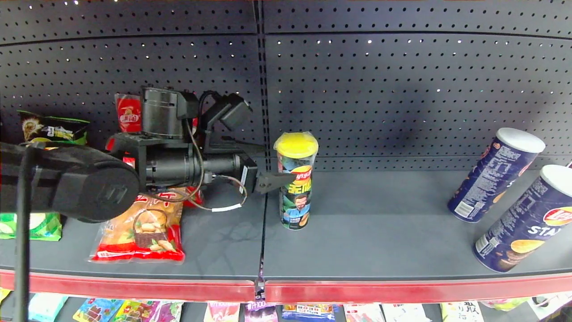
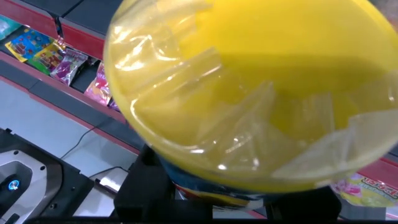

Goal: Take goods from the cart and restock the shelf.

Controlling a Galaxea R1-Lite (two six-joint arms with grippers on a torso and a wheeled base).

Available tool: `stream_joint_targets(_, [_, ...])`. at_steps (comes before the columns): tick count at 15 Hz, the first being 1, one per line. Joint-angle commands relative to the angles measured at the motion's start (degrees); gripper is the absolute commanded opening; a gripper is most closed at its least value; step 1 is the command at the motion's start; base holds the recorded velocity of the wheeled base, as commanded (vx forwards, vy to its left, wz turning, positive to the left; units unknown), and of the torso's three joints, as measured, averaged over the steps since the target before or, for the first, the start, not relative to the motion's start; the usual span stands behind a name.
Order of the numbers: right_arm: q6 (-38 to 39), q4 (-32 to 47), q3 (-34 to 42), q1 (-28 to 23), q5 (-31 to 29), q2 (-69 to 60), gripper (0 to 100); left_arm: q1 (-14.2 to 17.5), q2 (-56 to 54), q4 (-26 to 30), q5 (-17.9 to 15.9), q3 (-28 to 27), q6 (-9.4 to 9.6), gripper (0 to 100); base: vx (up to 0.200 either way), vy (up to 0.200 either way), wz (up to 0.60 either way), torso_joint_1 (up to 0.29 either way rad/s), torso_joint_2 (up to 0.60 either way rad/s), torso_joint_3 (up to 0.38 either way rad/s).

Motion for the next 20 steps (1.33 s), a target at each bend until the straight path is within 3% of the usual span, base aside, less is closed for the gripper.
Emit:
stream_joint_targets(1, [0.03,-0.01,0.04,0.04,0.01,0.06,0,0.41,2.15,-0.21,-0.14,-1.68,0.70,100,0.000,0.000,0.00,0.000,0.00,0.000])
stream_joint_targets(7, [0.03,0.08,0.31,0.04,0.01,0.06,0,-0.20,5.13,-3.73,-1.20,-4.06,0.88,100,0.000,0.000,0.00,0.000,0.00,0.000])
stream_joint_targets(9, [0.03,0.08,0.31,0.04,0.01,0.14,0,-0.55,5.49,-3.73,-2.78,-4.76,0.88,100,0.000,0.000,0.00,0.000,0.00,0.000])
stream_joint_targets(15, [0.03,-0.01,0.13,0.04,0.01,0.58,0,-2.22,5.31,-3.73,-2.87,-4.58,0.96,100,0.000,0.000,0.00,0.000,0.00,0.000])
stream_joint_targets(20, [0.12,-0.01,0.13,0.04,0.01,1.02,0,-3.46,6.63,-3.81,1.62,-4.76,3.34,100,0.000,0.000,0.00,0.000,0.00,0.000])
